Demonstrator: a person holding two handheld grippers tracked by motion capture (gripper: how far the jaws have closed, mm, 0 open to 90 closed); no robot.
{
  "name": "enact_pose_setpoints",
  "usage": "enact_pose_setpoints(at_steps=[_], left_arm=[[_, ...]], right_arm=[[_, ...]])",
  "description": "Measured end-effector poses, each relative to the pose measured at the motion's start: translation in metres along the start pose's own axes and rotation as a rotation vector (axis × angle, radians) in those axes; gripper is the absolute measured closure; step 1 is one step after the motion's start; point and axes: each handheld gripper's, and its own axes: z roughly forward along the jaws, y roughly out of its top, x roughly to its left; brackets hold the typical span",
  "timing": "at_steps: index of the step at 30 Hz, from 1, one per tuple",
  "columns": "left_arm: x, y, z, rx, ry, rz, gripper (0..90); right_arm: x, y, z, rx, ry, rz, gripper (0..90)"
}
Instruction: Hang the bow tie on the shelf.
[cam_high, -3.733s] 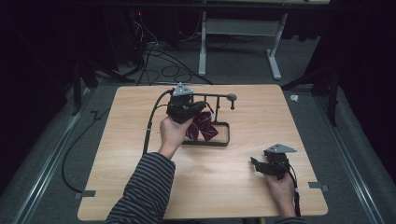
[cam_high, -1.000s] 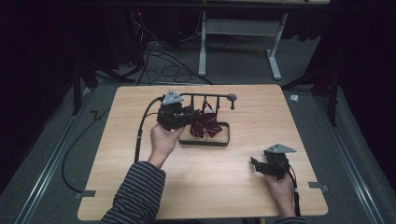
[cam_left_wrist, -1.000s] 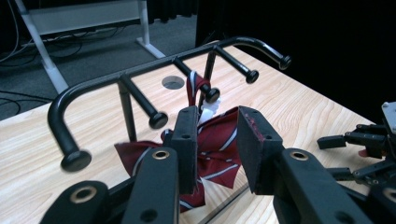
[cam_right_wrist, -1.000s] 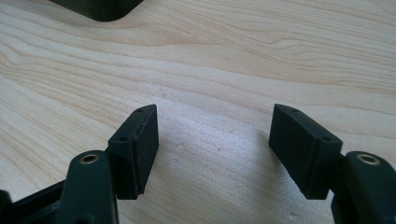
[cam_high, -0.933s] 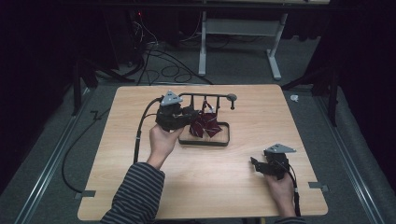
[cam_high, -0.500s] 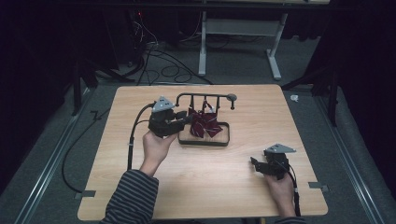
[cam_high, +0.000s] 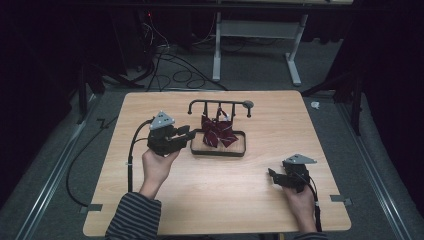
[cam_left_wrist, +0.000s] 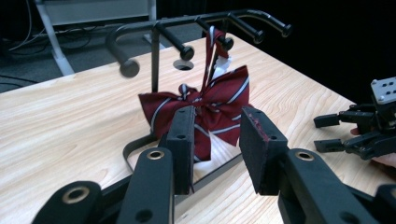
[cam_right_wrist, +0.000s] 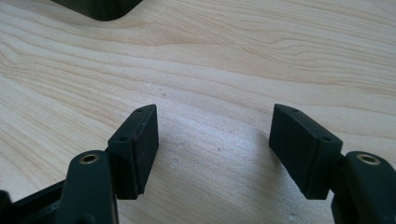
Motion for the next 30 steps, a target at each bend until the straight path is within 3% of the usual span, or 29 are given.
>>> enact_pose_setpoints(at_steps=[14,30], left_arm=[[0.009,-0.021,-0.006,0.027,0.027,-0.019,65.4],[0.012,-0.036,-0.022,0.015,0.053,-0.049,64.8]], right_arm=[[0.000,0.000,0.000,-0.001,-0.002,-0.002,34.4],[0.000,0.000,0.000,0.000,-0.003,-0.001,34.4]])
